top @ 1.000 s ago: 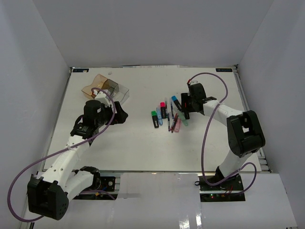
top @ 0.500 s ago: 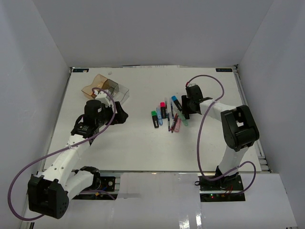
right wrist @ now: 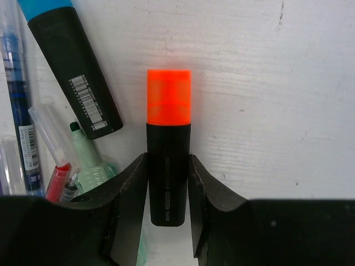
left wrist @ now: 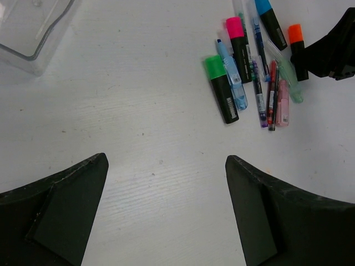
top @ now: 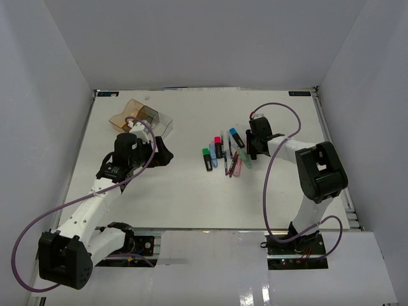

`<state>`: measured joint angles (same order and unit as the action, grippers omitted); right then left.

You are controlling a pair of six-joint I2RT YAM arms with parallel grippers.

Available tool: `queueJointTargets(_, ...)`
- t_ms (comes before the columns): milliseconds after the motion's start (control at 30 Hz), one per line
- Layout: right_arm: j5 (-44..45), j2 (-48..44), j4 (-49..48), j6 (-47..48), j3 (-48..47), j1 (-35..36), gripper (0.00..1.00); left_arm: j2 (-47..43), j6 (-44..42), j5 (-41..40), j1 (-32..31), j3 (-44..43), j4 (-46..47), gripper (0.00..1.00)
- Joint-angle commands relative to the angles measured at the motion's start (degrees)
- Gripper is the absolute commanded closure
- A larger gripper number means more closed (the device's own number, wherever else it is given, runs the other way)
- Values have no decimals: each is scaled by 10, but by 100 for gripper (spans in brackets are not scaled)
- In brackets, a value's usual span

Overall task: Sort the stationery into containers
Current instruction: Pick up the pen from the center of the board.

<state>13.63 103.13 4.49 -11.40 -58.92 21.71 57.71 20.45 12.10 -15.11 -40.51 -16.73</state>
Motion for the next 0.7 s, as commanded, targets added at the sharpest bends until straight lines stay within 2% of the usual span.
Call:
queueJointTargets(0,5,-26,3,6,28,-2,65,-1,12,31,2,-7,4,2)
queueJointTargets(200,-2,-65,10,17,43,-3,83,1,47,88,2,-26,4,2)
queueJointTargets(333,-12,-145,10,30,60,1,84,17,104,138,-1,-54,6,2)
queueJointTargets(433,-52,-219,-7,33,78,18,84,37,155,163,-19,-89,13,2)
queueJointTargets(533,-62,-281,-24,22,90,46,84,58,192,152,-61,-119,47,2)
queueJointTargets(667,-103,-340,-69,8,116,82,82,101,234,91,-128,-163,98,2)
